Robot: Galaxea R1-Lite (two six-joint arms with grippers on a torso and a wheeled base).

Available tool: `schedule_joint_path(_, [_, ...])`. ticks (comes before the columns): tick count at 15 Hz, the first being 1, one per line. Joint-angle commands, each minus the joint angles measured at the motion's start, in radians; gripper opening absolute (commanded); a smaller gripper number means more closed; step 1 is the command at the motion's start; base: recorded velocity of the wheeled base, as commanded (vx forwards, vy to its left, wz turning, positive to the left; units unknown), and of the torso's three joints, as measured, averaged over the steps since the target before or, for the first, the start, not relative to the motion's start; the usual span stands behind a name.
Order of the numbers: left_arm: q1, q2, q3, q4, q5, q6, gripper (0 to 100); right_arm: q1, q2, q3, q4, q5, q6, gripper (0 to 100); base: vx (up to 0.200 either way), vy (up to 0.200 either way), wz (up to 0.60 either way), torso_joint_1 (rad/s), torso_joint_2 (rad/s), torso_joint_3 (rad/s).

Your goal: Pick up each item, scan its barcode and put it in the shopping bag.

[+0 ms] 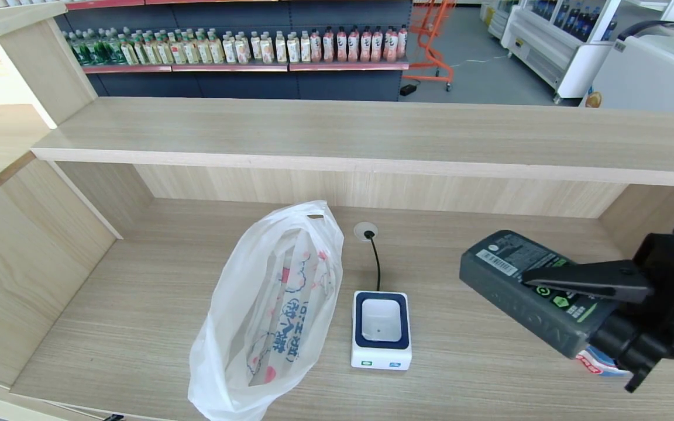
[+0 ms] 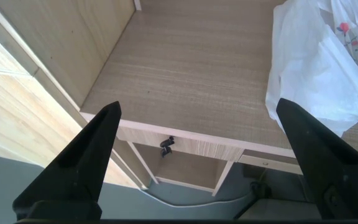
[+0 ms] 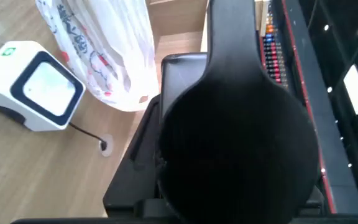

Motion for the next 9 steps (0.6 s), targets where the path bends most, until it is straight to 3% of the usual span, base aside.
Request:
schedule_joint_path(1, [0.0, 0.0, 0.0, 0.0, 0.001, 0.0, 100, -0.139, -0.158, 0.087, 0.121, 0.061, 0.12, 0, 0.0, 0.0, 0.0, 0.0, 0.0, 0.0])
schedule_joint_path(3, [0.0, 0.0, 0.0, 0.0, 0.001, 0.0, 100, -0.154, -0.159, 0.071, 0.316, 0.137, 0.14, 0, 0.0, 0.0, 0.0, 0.0, 0.0, 0.0])
schedule_joint_path(4, [0.0, 0.0, 0.0, 0.0, 0.001, 0.0, 100, -0.16, -0.165, 0.014, 0.455, 0.135, 0.315, 0, 0.0, 0.0, 0.0, 0.0, 0.0, 0.0])
schedule_joint_path(6, [0.0, 0.0, 0.0, 0.0, 0.001, 0.0, 100, -0.19, -0.159, -0.019, 0.454, 0.115, 0.7, 0, 0.0, 0.0, 0.0, 0.0, 0.0, 0.0])
schedule_joint_path(9, [0.0, 0.0, 0.0, 0.0, 0.001, 0.0, 100, -0.219, -0.142, -0.059, 0.434, -0.104, 1.456, 0, 0.0, 0.0, 0.0, 0.0, 0.0, 0.0])
